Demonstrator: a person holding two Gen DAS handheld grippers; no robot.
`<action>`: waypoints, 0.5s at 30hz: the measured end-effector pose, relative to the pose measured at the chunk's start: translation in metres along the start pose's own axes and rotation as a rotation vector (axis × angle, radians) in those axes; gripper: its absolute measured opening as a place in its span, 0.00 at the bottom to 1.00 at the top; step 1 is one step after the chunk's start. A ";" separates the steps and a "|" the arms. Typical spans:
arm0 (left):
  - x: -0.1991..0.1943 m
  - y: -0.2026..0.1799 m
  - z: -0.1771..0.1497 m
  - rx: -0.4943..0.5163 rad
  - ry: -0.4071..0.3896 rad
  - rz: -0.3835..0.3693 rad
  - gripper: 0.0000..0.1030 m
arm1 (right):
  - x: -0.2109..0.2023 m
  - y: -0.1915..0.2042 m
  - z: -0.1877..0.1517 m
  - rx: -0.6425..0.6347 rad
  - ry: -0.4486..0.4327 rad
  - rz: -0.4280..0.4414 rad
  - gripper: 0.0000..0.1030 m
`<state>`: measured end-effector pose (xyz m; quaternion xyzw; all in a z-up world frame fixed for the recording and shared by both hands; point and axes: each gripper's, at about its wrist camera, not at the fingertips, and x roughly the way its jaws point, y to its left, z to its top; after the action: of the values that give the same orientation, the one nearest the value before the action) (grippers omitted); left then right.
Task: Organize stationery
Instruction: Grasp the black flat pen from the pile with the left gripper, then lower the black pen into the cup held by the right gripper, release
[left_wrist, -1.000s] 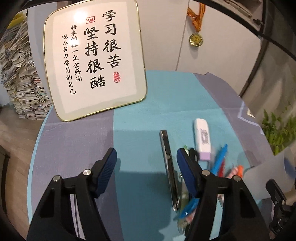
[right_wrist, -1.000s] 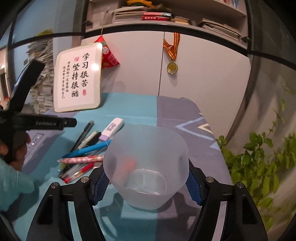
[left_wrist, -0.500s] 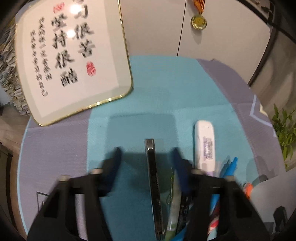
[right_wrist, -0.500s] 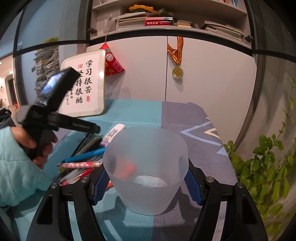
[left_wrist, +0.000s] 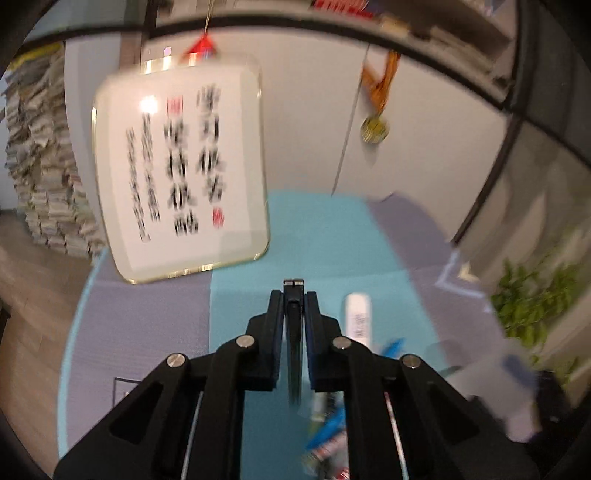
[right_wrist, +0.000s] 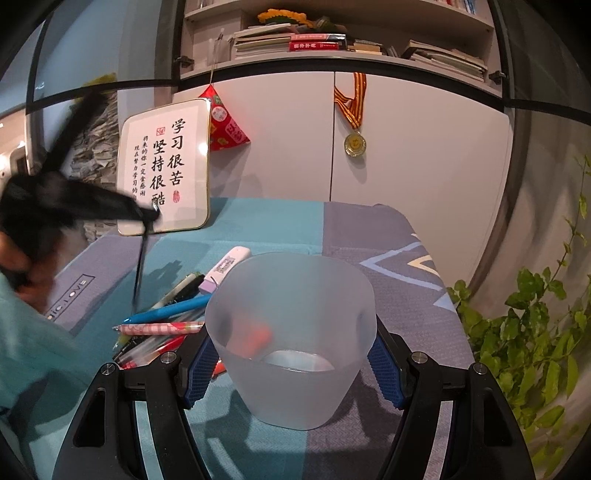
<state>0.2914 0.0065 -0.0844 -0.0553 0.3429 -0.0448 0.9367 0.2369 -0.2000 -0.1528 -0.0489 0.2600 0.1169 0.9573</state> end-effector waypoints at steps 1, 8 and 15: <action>-0.014 -0.004 0.001 0.009 -0.027 -0.010 0.08 | 0.000 0.000 0.000 0.000 0.000 -0.001 0.71; -0.069 -0.034 0.009 0.041 -0.151 -0.092 0.08 | -0.001 0.002 0.000 0.001 -0.001 0.000 0.71; -0.095 -0.074 0.010 0.090 -0.166 -0.231 0.08 | -0.001 0.002 0.000 0.005 -0.001 0.003 0.71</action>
<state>0.2226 -0.0541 -0.0065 -0.0560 0.2533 -0.1630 0.9519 0.2357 -0.1983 -0.1526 -0.0463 0.2599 0.1175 0.9573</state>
